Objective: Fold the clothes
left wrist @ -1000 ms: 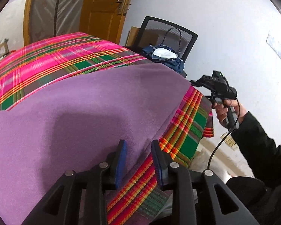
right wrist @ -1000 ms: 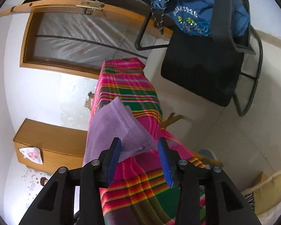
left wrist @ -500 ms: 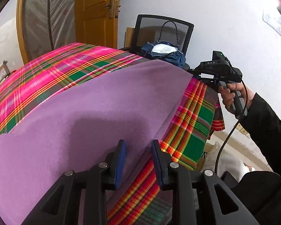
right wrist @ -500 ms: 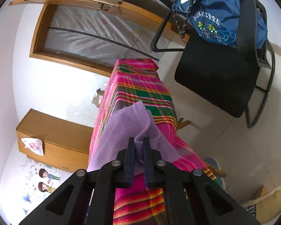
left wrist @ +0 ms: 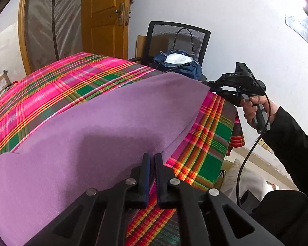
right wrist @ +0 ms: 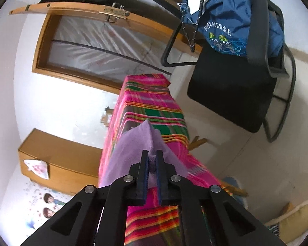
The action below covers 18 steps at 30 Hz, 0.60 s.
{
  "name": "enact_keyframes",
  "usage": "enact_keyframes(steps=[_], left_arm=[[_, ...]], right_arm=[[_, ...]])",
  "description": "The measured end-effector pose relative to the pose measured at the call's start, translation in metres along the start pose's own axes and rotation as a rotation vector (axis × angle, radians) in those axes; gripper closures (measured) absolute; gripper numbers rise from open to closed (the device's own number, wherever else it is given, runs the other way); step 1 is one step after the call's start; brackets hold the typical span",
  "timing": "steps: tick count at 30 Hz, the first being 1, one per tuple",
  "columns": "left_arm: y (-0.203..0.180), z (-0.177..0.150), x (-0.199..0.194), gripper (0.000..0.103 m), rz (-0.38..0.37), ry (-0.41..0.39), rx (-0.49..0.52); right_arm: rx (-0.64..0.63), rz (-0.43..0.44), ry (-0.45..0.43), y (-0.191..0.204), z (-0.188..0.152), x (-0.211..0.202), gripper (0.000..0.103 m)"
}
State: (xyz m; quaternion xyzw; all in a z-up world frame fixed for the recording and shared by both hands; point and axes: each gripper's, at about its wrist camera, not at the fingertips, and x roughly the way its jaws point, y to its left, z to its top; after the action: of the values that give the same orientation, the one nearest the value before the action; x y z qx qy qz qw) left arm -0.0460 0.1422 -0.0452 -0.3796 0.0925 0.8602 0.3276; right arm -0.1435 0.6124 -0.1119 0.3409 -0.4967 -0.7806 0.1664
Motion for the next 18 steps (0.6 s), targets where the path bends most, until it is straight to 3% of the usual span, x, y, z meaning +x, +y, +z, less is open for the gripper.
enact_keyframes(steps=[6,10,14,18], left_arm=[[-0.003,0.009,-0.014,0.101,-0.016,-0.044,-0.002],[-0.006,0.008,-0.007,0.101,-0.03,-0.028,0.006],[-0.005,0.0,0.01,0.101,-0.052,0.024,-0.012],[-0.006,-0.001,0.006,0.101,-0.069,0.016,-0.014]], right_arm=[[-0.057,0.032,-0.075,0.024,0.016,-0.012,0.099],[-0.084,0.051,-0.106,0.032,0.025,-0.015,0.099],[-0.016,-0.02,-0.061,0.005,0.021,-0.001,0.099],[0.027,-0.042,-0.032,-0.012,0.01,0.006,0.099]])
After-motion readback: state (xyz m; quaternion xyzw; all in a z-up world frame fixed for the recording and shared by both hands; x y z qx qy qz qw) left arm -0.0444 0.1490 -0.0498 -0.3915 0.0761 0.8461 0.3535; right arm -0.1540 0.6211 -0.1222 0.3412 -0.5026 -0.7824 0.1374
